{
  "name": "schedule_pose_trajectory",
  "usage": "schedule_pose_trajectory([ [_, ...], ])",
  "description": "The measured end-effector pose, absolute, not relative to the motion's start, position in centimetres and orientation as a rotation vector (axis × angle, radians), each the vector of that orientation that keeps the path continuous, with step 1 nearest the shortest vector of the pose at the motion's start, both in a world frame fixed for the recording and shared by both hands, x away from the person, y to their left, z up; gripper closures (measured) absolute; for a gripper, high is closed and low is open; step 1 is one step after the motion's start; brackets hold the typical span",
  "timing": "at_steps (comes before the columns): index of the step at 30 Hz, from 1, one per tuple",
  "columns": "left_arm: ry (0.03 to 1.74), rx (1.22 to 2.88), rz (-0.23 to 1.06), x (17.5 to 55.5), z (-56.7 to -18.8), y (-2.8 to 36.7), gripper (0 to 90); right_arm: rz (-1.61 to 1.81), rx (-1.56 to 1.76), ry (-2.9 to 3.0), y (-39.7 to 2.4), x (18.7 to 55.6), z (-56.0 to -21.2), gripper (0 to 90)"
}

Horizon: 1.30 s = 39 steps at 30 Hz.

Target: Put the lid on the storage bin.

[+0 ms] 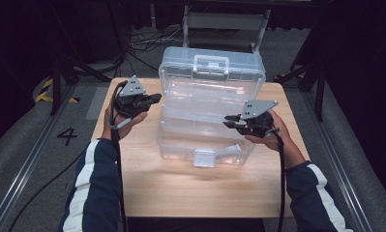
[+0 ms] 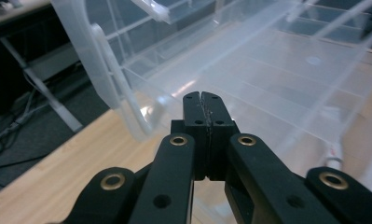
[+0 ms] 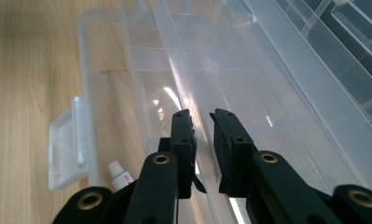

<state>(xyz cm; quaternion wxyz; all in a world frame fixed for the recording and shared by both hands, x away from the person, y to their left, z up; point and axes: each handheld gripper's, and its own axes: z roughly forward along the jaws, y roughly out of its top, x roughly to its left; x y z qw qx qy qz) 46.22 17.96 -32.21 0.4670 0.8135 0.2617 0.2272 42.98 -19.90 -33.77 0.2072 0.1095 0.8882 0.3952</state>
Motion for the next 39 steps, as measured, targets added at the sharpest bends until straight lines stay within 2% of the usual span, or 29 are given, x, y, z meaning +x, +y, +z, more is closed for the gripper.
schedule_pose_trajectory([
  [13,0.694,1.916,0.555,48.9,-30.0,17.6,90.0,1.073,0.291,2.477,-19.8,42.6,-33.9,78.3],
  [25,0.691,1.902,0.554,48.7,-29.8,17.9,90.0,1.043,0.277,2.477,-20.0,42.0,-34.1,78.1],
  [39,0.669,1.909,0.545,48.1,-30.6,17.8,90.0,1.037,0.32,2.446,-22.3,41.0,-33.8,78.9],
])
